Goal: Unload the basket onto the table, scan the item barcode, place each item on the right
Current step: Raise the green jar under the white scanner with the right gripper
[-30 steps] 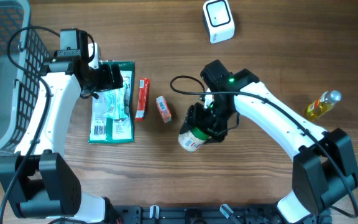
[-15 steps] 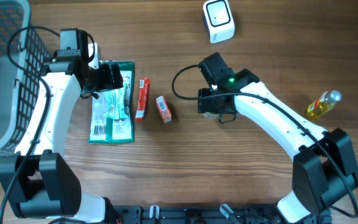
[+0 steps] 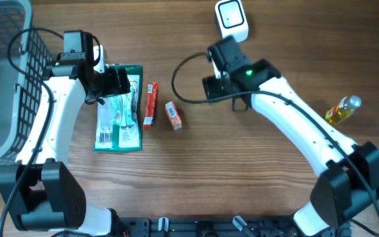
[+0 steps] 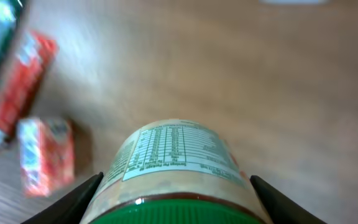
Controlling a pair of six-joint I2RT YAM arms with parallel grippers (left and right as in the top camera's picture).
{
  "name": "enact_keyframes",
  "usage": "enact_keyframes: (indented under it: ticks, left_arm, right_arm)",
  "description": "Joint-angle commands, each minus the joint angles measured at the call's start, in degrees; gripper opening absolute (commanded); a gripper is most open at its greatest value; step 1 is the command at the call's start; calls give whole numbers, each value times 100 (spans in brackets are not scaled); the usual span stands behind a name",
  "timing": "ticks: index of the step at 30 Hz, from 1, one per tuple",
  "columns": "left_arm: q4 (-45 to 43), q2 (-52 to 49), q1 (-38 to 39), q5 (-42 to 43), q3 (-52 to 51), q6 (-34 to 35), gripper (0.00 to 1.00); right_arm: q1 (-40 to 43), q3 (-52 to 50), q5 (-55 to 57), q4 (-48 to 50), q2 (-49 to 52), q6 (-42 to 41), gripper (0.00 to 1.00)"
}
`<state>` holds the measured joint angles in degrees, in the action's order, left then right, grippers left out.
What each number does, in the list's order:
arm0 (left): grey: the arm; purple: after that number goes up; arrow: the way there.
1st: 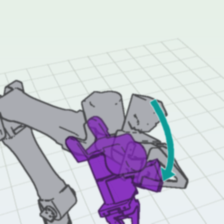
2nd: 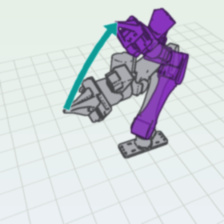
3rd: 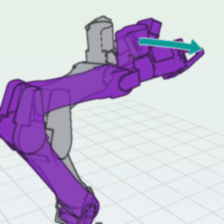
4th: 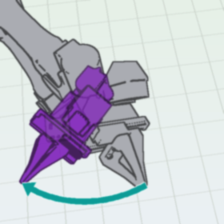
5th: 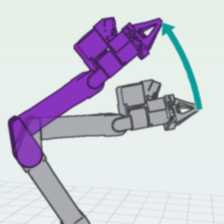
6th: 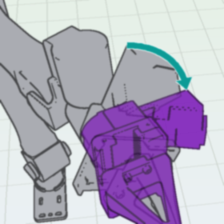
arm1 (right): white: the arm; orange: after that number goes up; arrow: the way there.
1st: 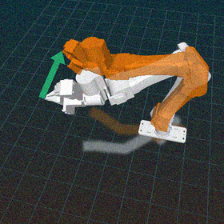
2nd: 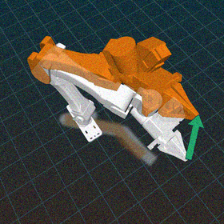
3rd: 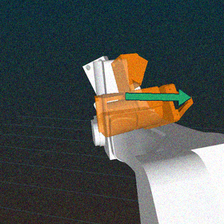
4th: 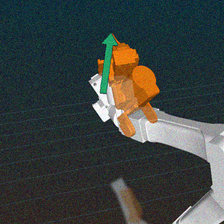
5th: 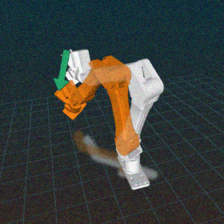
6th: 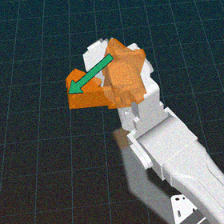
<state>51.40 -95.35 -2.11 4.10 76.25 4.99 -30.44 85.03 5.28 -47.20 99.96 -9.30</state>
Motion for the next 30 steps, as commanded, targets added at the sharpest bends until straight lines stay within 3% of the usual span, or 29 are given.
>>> enact_keyframes:
  ticks: [1, 10, 11, 14, 20, 30]
  left_arm:
    - [4, 74, -26, -33, 59, -9, 100]
    - [4, 74, -26, -33, 59, -7, 100]
    - [4, 74, -26, -33, 59, -7, 100]
    - [4, 74, -26, -33, 59, -7, 100]
    - [4, 74, -26, -33, 59, -7, 100]
    - [4, 74, -26, -33, 59, -7, 100]
  right_arm:
    - [166, 452, 289, 164, -258, 420, 4]
    - [1110, 442, 280, 2271, 407, 527, 4]
    - [1167, 442, 216, 2774, 699, 909, 4]
    - [1169, 442, 245, 3668, 1174, 1482, 4]
    - [1176, 442, 372, 5587, 1781, 1526, 4]
    - [1445, 442, 372, 6677, 2546, 1521, 4]
